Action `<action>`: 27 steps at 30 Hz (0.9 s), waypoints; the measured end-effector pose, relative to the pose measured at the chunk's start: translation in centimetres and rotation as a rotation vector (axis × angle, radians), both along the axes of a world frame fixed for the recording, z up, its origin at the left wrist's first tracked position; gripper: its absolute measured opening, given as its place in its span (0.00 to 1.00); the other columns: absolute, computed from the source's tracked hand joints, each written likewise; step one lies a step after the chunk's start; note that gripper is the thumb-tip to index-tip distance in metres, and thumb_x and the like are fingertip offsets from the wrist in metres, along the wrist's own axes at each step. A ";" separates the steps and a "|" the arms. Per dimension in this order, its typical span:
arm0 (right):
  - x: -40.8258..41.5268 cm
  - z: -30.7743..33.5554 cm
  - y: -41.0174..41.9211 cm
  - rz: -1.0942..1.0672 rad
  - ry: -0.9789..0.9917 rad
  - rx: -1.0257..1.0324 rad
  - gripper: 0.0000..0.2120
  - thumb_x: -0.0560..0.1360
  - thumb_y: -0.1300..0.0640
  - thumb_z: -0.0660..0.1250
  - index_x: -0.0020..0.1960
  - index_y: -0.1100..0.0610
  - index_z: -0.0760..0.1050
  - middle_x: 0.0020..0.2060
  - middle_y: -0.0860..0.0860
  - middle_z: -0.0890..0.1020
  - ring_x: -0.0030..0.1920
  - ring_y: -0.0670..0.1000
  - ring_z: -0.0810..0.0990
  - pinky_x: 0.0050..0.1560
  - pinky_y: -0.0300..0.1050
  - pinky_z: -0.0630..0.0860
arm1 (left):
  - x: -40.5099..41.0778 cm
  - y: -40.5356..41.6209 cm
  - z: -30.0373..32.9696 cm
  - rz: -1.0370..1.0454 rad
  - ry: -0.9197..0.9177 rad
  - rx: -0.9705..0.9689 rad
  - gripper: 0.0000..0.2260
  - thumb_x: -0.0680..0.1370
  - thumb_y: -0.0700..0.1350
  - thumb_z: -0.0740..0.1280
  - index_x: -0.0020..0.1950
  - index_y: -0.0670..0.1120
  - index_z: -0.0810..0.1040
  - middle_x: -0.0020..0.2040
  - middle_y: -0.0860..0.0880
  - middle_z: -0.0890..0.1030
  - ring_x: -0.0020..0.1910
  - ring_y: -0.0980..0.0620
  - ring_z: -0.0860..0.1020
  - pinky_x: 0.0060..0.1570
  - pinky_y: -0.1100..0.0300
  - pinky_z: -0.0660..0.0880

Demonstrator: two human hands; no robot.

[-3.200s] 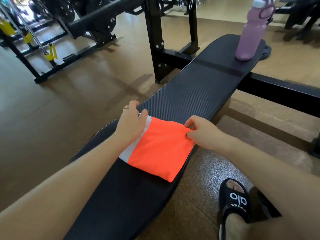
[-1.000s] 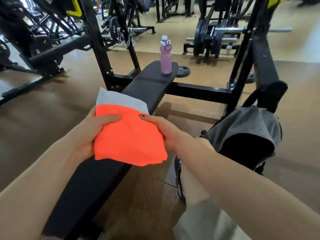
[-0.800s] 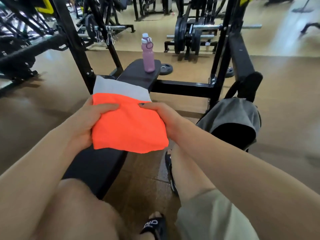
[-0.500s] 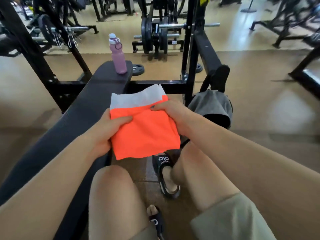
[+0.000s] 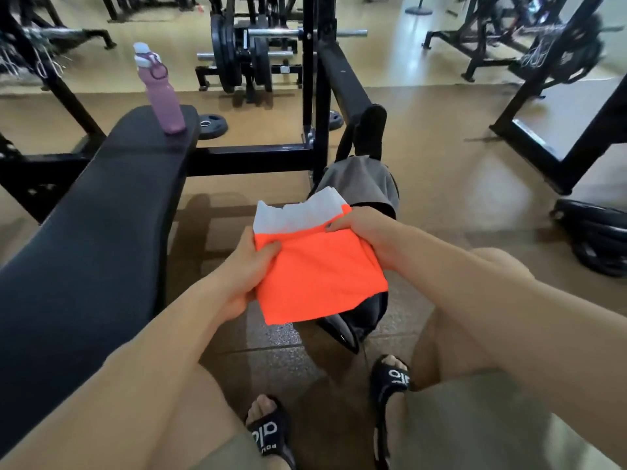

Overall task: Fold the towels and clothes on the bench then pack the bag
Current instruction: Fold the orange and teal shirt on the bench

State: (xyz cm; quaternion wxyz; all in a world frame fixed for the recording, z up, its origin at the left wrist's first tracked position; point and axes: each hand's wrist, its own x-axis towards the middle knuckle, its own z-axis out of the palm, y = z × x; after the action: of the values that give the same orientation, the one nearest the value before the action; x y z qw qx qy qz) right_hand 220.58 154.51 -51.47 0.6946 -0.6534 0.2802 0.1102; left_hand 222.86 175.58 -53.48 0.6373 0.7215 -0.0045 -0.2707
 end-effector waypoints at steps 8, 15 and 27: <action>-3.1 -8.0 -6.9 -0.076 0.069 0.020 0.16 0.72 0.71 0.67 0.58 0.64 0.79 0.46 0.61 0.84 0.43 0.59 0.84 0.47 0.52 0.81 | -1.8 -6.7 -7.2 -0.109 0.089 0.183 0.16 0.83 0.48 0.63 0.69 0.58 0.64 0.64 0.50 0.78 0.58 0.49 0.80 0.51 0.46 0.81; -0.7 -14.5 -10.4 -0.113 0.087 0.084 0.24 0.68 0.69 0.70 0.63 0.58 0.74 0.54 0.59 0.83 0.52 0.60 0.83 0.54 0.56 0.81 | 0.6 -11.7 -11.2 -0.002 0.286 0.261 0.18 0.79 0.47 0.69 0.66 0.53 0.66 0.55 0.50 0.79 0.51 0.48 0.80 0.44 0.53 0.79; 1.8 -20.3 -13.3 -0.179 0.205 0.147 0.16 0.74 0.64 0.71 0.62 0.61 0.78 0.52 0.62 0.85 0.54 0.62 0.84 0.59 0.61 0.80 | 3.0 -14.9 -16.4 -0.023 0.397 0.170 0.11 0.79 0.37 0.68 0.57 0.52 0.78 0.48 0.49 0.85 0.43 0.52 0.83 0.38 0.60 0.79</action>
State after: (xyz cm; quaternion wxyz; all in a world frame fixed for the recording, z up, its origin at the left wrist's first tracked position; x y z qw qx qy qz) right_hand 222.36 141.20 -71.81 0.7153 -0.5587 0.3977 0.1340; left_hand 225.81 160.68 -69.89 0.5594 0.7051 0.1354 -0.4142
